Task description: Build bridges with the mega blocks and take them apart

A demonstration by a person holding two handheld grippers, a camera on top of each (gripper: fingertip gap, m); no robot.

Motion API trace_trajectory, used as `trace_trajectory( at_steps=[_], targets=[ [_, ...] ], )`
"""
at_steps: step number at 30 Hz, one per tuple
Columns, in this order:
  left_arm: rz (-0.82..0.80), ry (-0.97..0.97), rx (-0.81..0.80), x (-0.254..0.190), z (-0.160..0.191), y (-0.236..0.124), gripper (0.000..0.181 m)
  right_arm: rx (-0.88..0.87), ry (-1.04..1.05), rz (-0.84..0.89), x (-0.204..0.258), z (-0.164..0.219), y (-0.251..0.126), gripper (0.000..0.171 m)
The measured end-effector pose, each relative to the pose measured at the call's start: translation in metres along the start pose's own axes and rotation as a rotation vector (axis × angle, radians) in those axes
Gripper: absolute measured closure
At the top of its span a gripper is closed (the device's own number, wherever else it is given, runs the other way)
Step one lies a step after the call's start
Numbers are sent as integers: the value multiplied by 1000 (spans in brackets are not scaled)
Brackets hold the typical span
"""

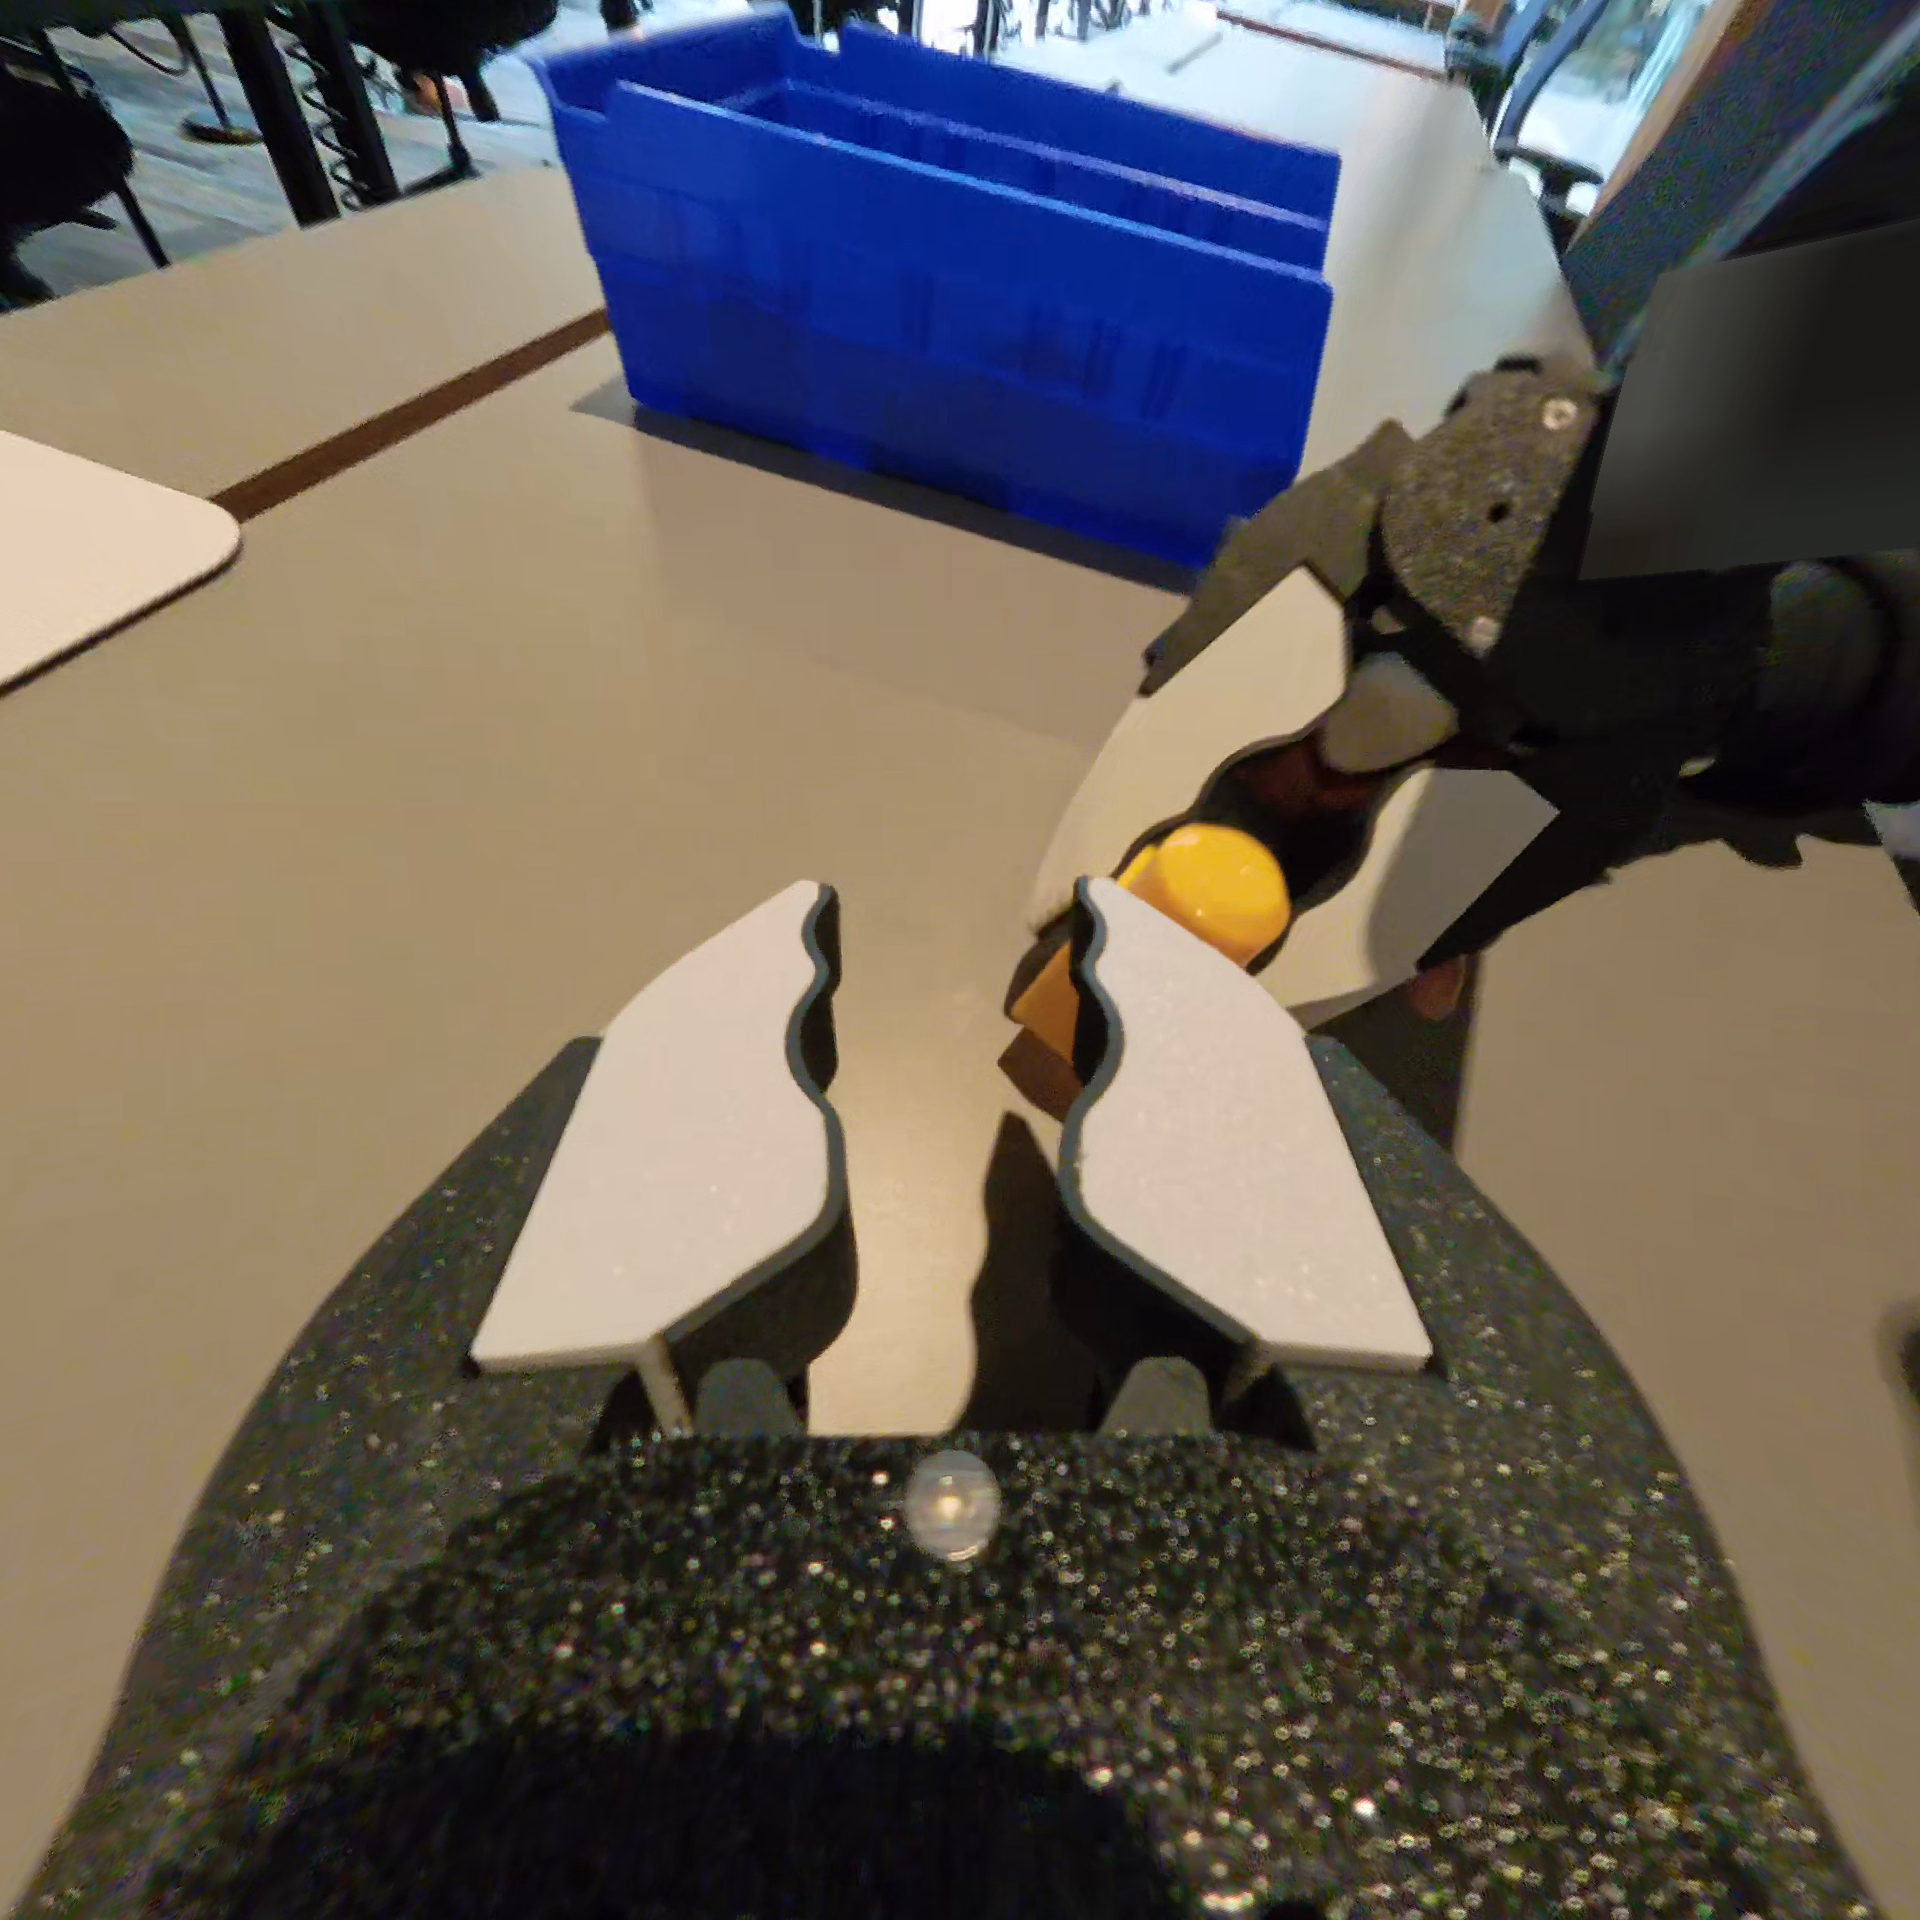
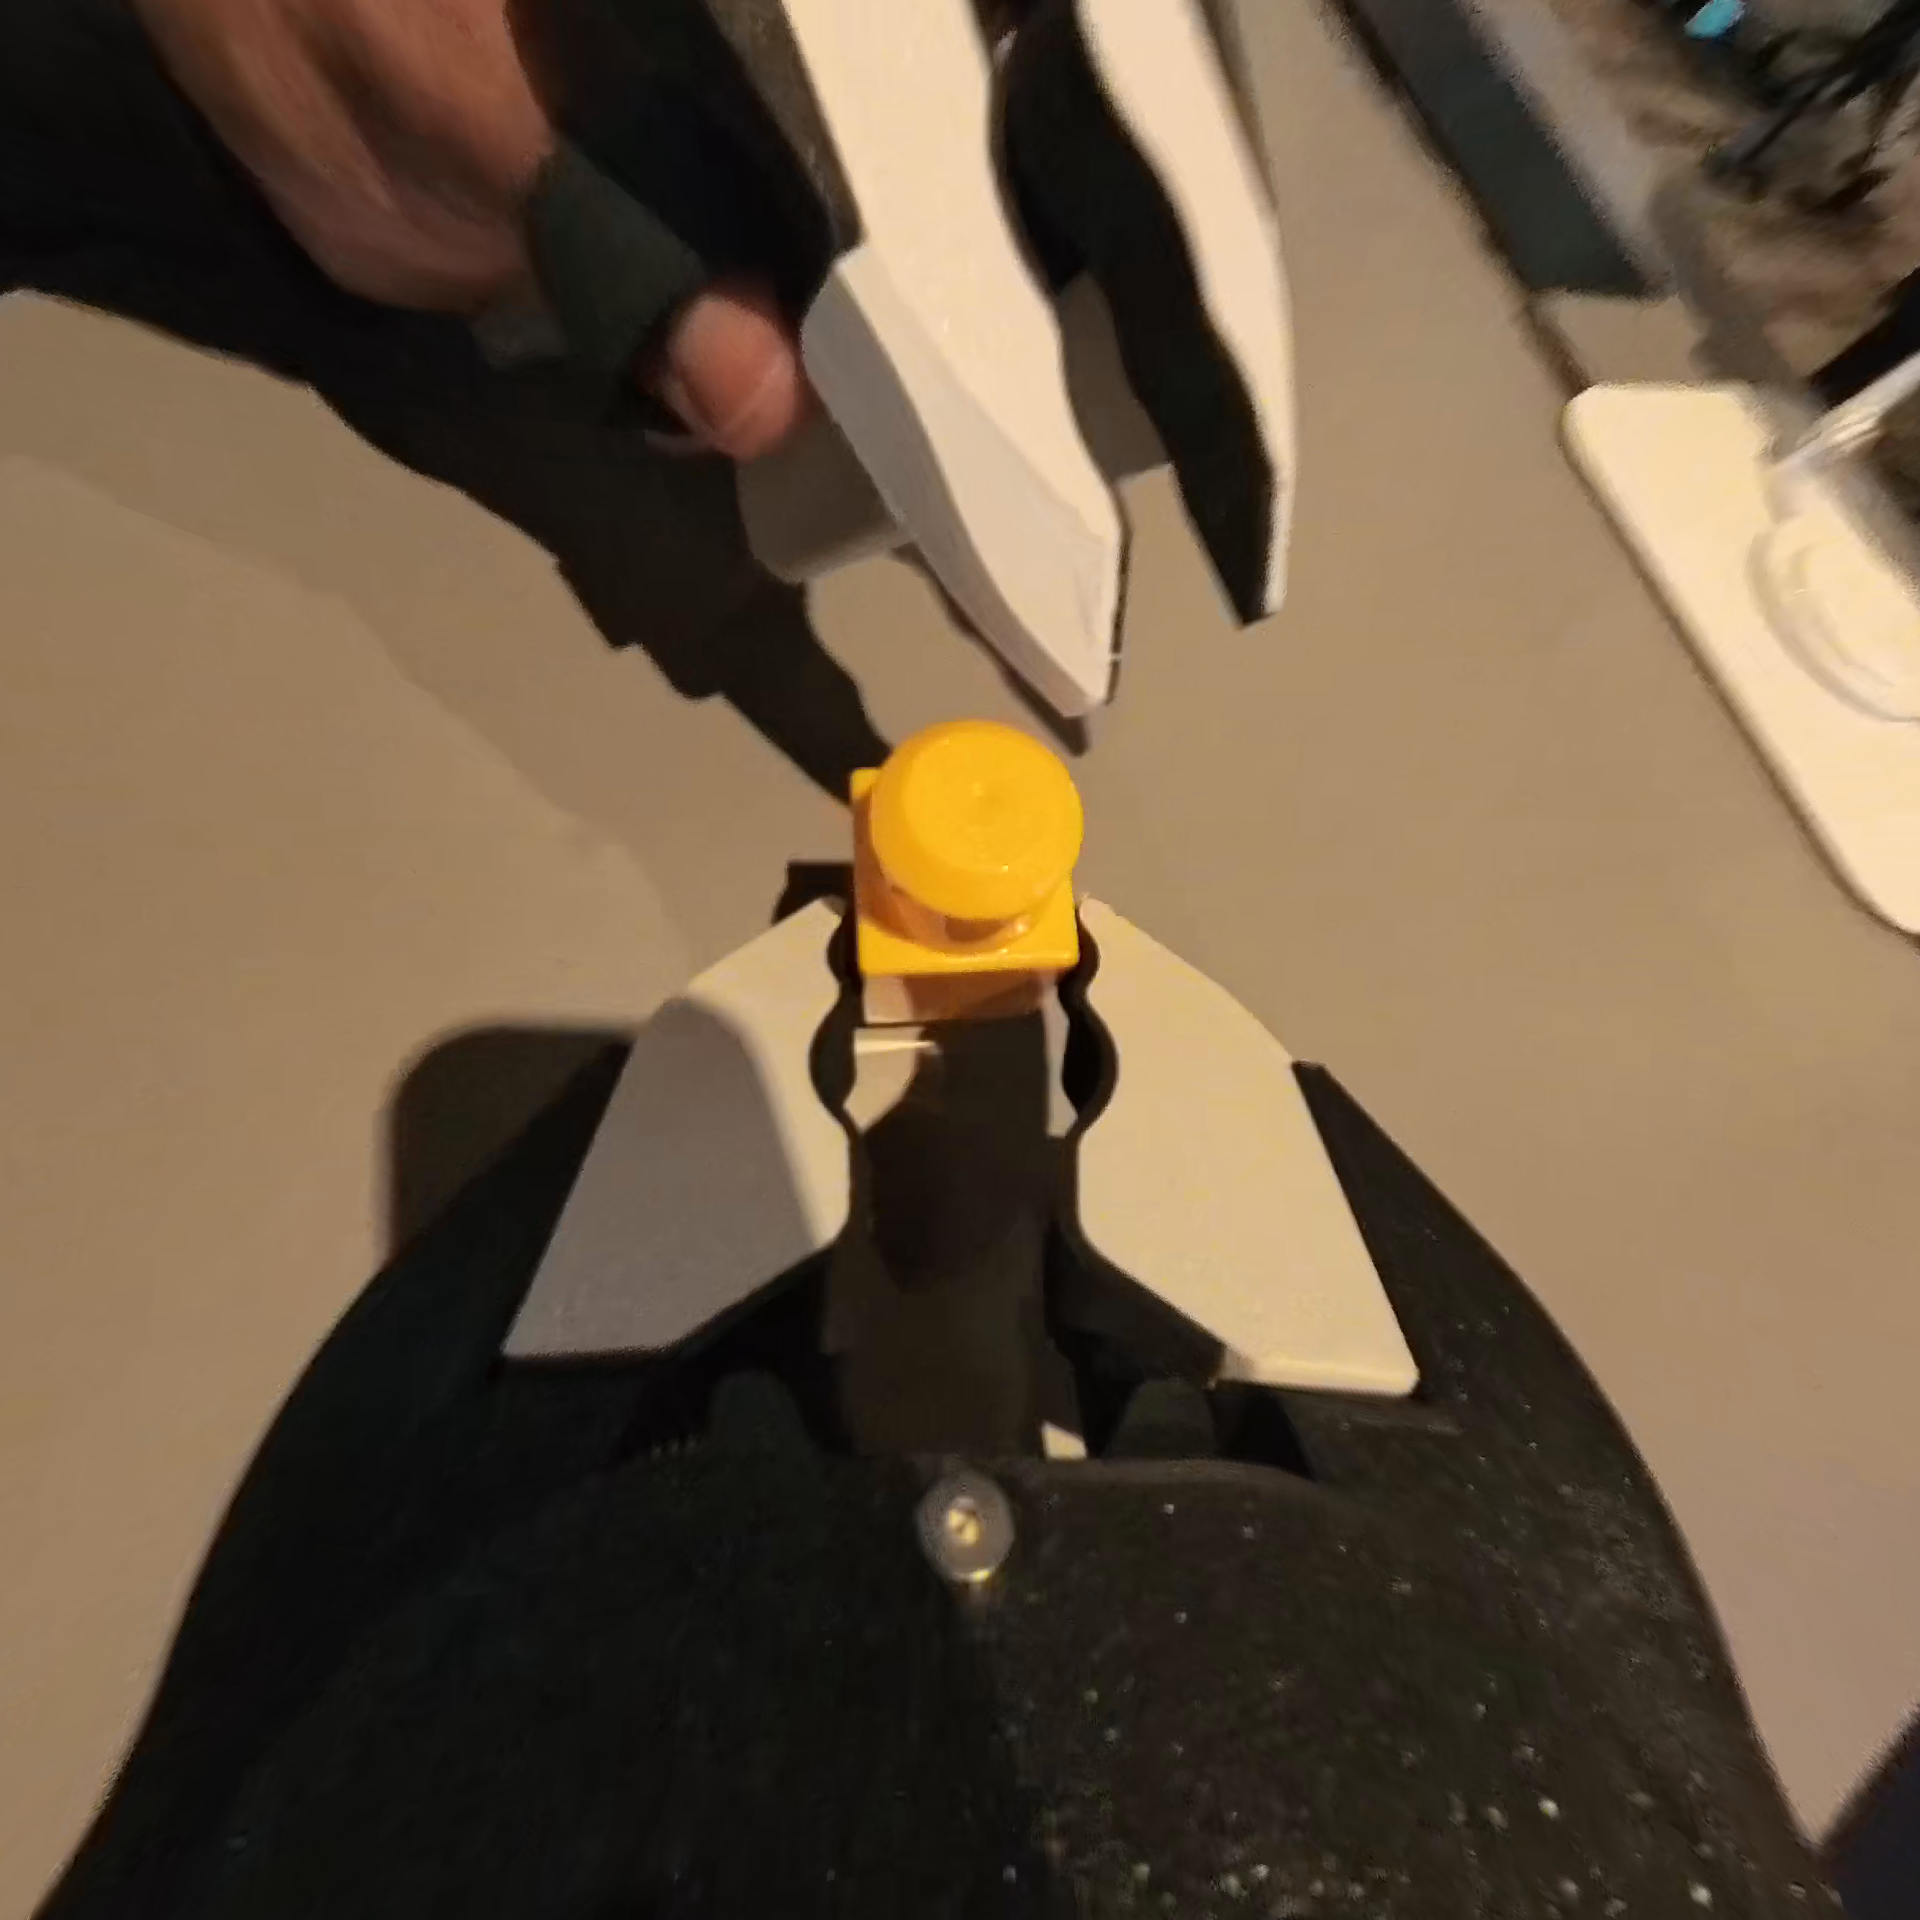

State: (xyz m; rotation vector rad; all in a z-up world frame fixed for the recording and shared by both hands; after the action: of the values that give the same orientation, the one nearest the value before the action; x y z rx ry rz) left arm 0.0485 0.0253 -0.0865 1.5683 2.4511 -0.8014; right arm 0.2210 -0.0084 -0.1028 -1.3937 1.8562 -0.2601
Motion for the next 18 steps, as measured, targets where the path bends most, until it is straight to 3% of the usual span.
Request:
trace_trajectory(
  at_steps=[1, 6, 10, 14, 18],
  targets=[
    [5, -21, -18, 2, -1, -2, 140, -34, -4, 62, -3, -1, -6, 134],
    [39, -130, -70, 12, -3, -10, 140, -163, -14, 611, -49, -2, -89, 134],
    [42, -147, -77, 14, -3, -10, 140, -54, 144, 912, -86, 42, -160, 134],
    [30, -128, -58, 13, -3, -8, 140, 88, 434, 954, -106, 108, -195, 135],
    [25, -117, -48, 11, -2, -6, 140, 220, 577, 911, -115, 148, -199, 132]
  ],
)
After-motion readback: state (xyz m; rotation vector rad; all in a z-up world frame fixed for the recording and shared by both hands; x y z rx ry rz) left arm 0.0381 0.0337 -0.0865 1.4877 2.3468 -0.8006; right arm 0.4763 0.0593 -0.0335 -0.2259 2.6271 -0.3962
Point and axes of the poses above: each gripper's, where its closed fingertips meet, y out along the fingers, z out of its underside, x = y × z across the jaws, the point moved 10 cm from there along -y, back along the fingers, and after that the axes turned 15 degrees about -y, right-handed, at the moved point
